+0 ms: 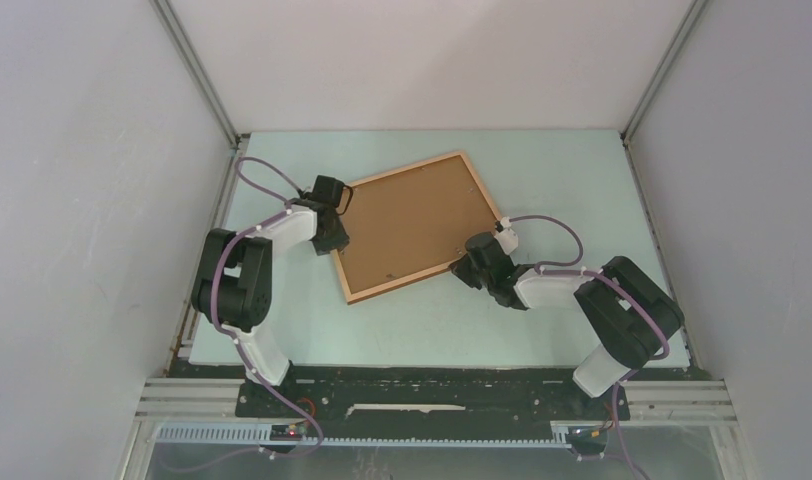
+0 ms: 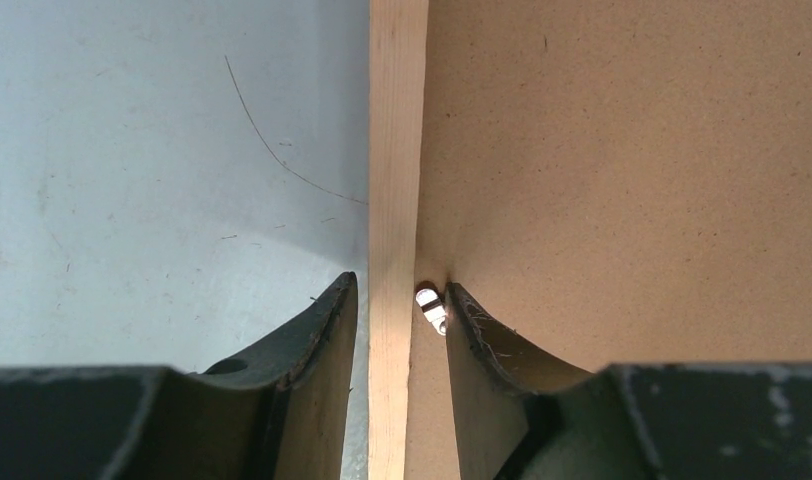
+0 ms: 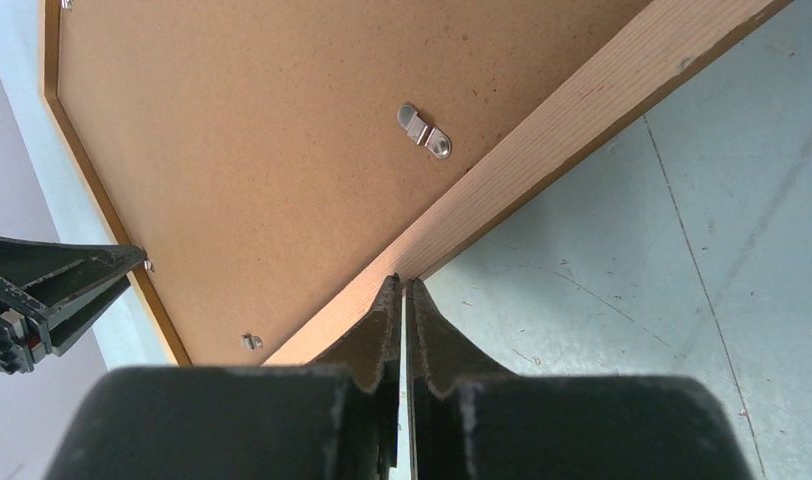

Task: Put the photo into the frame
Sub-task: Install the photo frame at the center of the board.

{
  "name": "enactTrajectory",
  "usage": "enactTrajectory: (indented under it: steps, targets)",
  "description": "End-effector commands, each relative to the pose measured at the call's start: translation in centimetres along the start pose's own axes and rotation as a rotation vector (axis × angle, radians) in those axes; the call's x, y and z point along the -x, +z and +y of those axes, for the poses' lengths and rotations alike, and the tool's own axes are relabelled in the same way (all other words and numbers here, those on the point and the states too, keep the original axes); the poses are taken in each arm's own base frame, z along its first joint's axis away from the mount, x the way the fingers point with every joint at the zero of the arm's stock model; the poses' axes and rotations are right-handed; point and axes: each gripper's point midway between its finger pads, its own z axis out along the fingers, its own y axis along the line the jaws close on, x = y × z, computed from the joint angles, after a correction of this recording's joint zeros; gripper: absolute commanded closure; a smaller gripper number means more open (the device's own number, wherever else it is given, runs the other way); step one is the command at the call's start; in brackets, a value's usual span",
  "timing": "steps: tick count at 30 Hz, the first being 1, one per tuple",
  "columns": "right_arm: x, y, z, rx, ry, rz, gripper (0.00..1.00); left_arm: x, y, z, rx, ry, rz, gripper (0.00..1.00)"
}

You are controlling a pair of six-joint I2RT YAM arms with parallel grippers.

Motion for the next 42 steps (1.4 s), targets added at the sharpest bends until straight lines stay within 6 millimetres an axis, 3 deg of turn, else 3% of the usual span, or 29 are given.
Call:
enactTrajectory:
  steps: [1, 10, 18, 23, 27, 32, 33, 36, 37, 42]
  targets:
    - [-0.8, 0.6, -2.9, -0.098, -0.049, 0.029, 0.96, -2.4, -0.7, 1.4, 0.035, 0.006, 0.078, 1.00]
    - [-0.7, 0.5, -2.9, -0.098, -0.048, 0.030, 0.96, -5.2, -0.8, 1.7, 0.040, -0.321, 0.140, 1.00]
    - [-0.8, 0.5, -2.9, -0.098, -0.048, 0.033, 0.96, -3.8, -1.7, 1.6, 0.027, -0.405, 0.055, 1.00]
    - [-0.7, 0.5, -2.9, -0.098, -0.047, 0.033, 0.96, -4.3, -2.6, 2.2, 0.002, -0.529, 0.042, 1.00]
    - [-0.8, 0.6, -2.9, -0.096, -0.049, 0.037, 0.96, -2.6, -4.1, 1.9, -0.043, -0.559, -0.022, 1.00]
    - [-0.9, 0.6, -2.8, -0.091, -0.051, 0.042, 0.96, -0.4, -6.0, 1.3, -0.096, -0.447, -0.095, 1.00]
    - [-0.9, 0.6, -2.8, -0.090, -0.050, 0.042, 0.96, -0.1, -6.3, 1.2, -0.111, -0.411, -0.107, 0.97]
    - [-0.9, 0.6, -2.7, -0.088, -0.053, 0.039, 0.96, 0.3, -6.3, 1.5, -0.107, -0.310, -0.132, 0.57]
    - [-0.9, 0.6, -2.7, -0.088, -0.052, 0.040, 0.96, 0.1, -6.1, 2.0, -0.072, -0.288, -0.126, 0.50]
    - [-0.9, 0.6, -2.7, -0.085, -0.055, 0.041, 0.96, 0.1, -4.8, 2.4, 0.001, -0.220, -0.084, 0.41]
